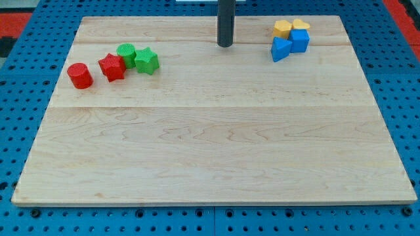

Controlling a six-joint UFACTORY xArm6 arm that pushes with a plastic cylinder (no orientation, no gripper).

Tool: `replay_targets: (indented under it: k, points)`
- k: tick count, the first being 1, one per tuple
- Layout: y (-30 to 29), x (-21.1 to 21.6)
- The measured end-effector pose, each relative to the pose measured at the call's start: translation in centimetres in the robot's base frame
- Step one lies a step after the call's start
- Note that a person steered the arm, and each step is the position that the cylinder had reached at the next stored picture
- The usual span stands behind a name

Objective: Point your arm above the yellow hexagon

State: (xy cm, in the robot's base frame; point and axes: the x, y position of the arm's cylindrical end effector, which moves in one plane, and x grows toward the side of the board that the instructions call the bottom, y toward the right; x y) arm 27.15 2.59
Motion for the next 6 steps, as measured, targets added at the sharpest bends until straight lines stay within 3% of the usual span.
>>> replay_targets:
  k: [1,2,5,6]
  points:
    - [-0.8,-6.3]
    - [-1.5,-7.5]
    - [15.4,-7.6]
    - [20.1,-5.7]
